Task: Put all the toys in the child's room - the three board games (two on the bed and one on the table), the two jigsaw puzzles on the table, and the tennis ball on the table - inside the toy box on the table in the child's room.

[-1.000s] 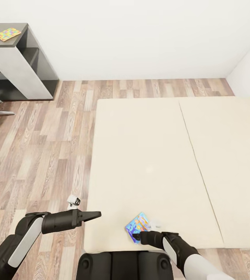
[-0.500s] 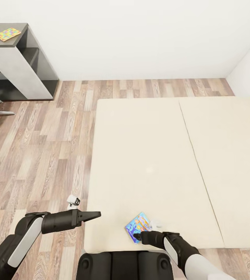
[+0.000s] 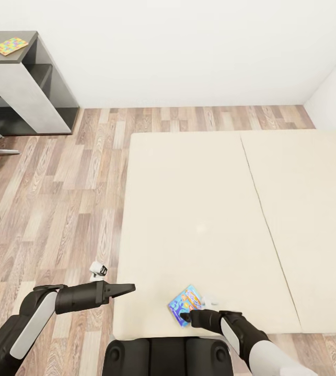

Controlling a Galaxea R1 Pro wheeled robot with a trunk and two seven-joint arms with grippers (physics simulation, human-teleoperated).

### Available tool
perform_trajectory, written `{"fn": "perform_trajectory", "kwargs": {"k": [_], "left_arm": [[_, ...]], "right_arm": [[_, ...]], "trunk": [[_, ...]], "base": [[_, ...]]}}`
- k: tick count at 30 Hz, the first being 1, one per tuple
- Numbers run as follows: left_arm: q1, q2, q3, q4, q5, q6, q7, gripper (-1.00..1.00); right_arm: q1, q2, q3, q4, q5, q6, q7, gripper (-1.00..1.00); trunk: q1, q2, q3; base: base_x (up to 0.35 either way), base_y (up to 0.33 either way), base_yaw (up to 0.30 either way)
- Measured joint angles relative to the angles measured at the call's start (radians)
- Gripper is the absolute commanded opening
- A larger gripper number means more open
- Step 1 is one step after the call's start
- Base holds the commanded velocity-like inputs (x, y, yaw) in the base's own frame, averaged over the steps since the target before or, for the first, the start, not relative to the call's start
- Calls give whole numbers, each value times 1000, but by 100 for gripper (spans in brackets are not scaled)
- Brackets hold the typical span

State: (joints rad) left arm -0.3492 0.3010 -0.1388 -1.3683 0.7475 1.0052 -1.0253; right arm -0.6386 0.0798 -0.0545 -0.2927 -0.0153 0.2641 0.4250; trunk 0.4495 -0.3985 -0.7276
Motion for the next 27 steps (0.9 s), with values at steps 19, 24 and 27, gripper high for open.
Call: {"fn": "perform_trajectory", "kwargs": {"k": [19, 24, 27], "left_arm": [[0, 17, 0, 0, 0, 0, -2, 100], [0, 17, 0, 0, 0, 0, -3, 100], [0, 17, 0, 0, 0, 0, -3, 100]], "right_arm": [[-52, -34, -5, 0, 1, 8, -1, 100], [-63, -36, -6, 0, 1, 9, -2, 100], [-68, -35, -6, 0, 1, 10, -2, 100]], "trunk": [[0, 0, 0], [0, 0, 0], [0, 0, 0]], "base": [[0, 0, 0], [0, 0, 0], [0, 0, 0]]}}
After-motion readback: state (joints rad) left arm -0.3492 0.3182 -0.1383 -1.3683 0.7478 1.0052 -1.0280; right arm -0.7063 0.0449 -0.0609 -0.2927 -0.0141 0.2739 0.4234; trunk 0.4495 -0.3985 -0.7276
